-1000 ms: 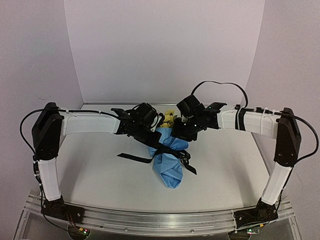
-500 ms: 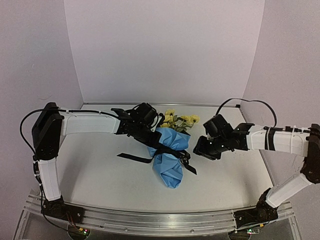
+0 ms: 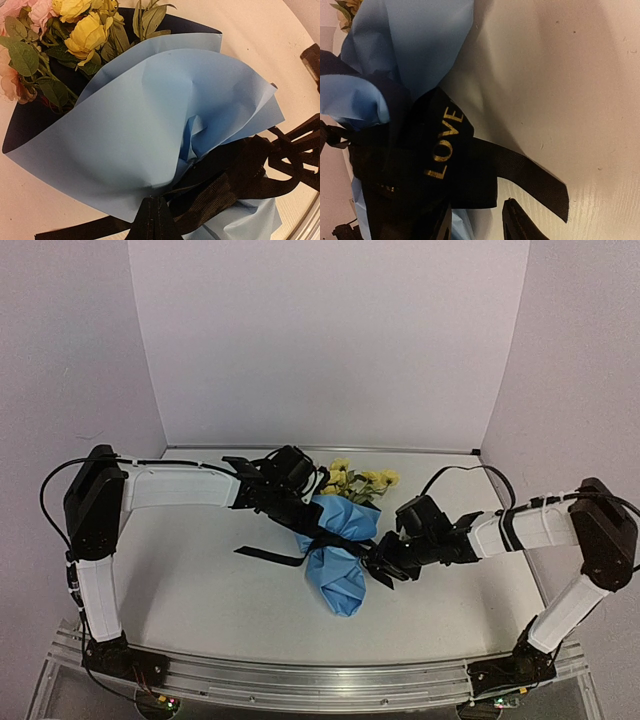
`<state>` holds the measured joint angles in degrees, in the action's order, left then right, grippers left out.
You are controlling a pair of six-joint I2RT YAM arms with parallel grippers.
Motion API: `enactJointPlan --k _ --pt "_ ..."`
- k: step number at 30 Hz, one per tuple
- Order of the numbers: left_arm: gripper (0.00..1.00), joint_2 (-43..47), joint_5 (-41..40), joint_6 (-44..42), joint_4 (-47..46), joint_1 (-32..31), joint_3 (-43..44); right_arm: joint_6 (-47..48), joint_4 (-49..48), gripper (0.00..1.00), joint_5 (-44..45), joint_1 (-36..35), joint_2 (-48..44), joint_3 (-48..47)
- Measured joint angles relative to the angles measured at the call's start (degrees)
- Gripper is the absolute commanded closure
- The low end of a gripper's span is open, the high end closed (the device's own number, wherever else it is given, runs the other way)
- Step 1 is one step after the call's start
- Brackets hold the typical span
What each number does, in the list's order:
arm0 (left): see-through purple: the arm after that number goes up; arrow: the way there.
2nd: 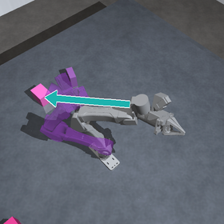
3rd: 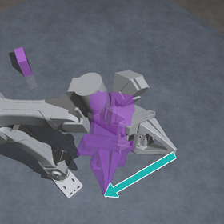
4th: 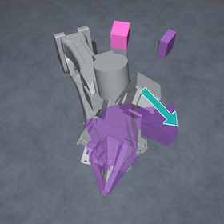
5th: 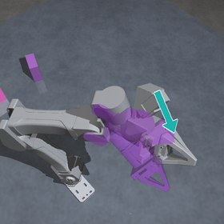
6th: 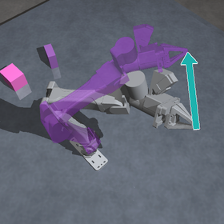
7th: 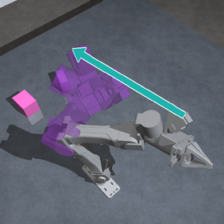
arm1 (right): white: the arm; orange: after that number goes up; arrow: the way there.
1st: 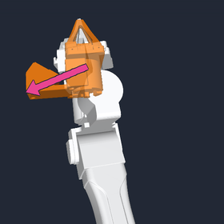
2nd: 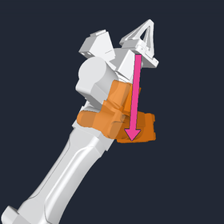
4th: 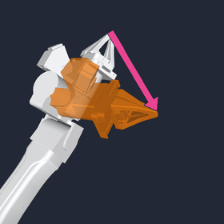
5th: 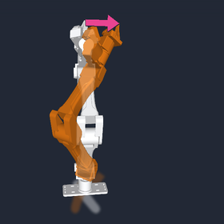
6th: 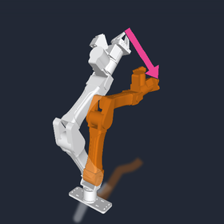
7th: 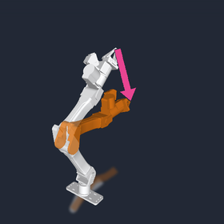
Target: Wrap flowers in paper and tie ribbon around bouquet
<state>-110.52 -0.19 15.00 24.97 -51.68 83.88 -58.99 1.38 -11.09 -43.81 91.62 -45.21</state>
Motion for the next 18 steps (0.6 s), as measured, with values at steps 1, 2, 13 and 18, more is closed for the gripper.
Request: enactJointPlan --k 1,2,13,18 --pt "1.00 0.0 0.0 0.0 0.0 0.0 0.0 -0.3 -0.7 0.63 -0.4 0.0 0.8 0.0" --pt "1.00 0.0 0.0 0.0 0.0 0.0 0.0 -0.5 -1.1 0.63 -0.6 0.0 1.4 0.0" --pt "1.00 0.0 0.0 0.0 0.0 0.1 0.0 -1.4 -2.3 0.69 -0.2 0.0 3.4 -0.3" --pt "1.00 0.0 0.0 0.0 0.0 0.2 0.0 -1.6 -2.6 0.79 0.9 0.0 4.7 -1.4"
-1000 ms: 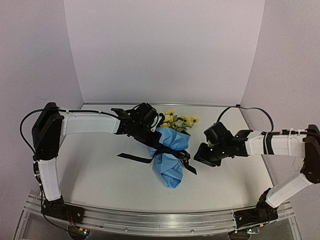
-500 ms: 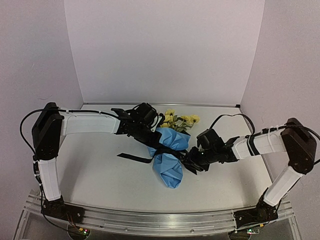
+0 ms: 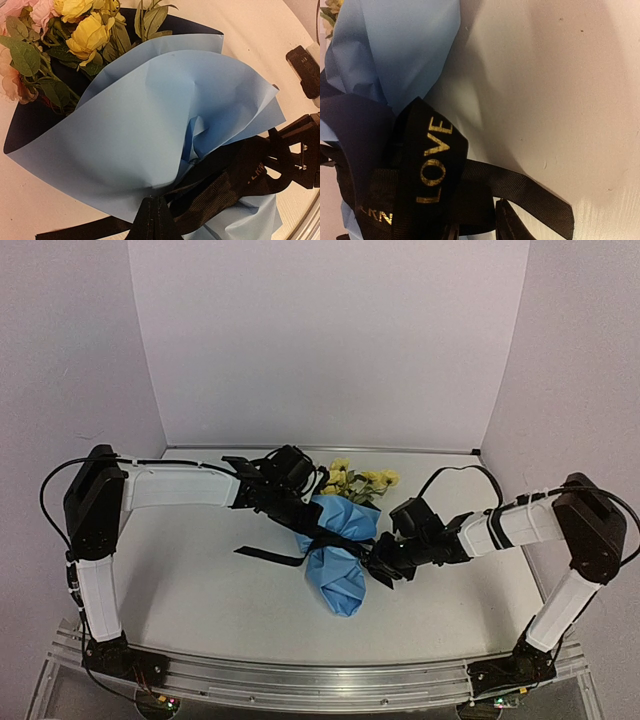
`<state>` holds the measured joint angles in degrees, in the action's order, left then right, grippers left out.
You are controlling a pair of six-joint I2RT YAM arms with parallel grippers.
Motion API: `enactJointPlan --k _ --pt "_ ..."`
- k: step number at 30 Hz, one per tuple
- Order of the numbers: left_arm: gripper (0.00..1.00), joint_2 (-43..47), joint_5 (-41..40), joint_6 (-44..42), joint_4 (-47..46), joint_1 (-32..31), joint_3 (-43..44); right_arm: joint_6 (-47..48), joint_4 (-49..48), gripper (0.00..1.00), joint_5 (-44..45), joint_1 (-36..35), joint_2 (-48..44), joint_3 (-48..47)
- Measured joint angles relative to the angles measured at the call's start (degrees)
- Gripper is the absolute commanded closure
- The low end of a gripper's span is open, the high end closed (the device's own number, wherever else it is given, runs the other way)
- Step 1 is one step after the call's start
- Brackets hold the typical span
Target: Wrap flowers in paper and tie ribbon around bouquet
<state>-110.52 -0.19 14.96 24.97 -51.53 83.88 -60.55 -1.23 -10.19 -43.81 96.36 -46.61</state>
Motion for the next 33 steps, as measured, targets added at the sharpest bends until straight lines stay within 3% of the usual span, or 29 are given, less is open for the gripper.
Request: enactJointPlan --k 5,10,22,33 --pt "1.00 0.0 0.0 0.0 0.0 0.0 0.0 0.2 0.0 1.00 1.9 0.0 0.0 -0.2" --pt "1.00 0.3 0.0 0.0 -0.1 0.1 -0.2 0.7 2.6 1.00 4.1 0.0 -0.5 -1.3" --pt "1.00 8.7 -2.0 0.3 -5.2 0.9 -6.8 3.9 19.5 1.00 11.9 0.0 -9.0 -5.5" --pt "1.00 12.0 -2.6 2.5 -9.1 2.9 -13.7 7.9 30.5 1.00 16.4 -1.8 -9.2 -14.8"
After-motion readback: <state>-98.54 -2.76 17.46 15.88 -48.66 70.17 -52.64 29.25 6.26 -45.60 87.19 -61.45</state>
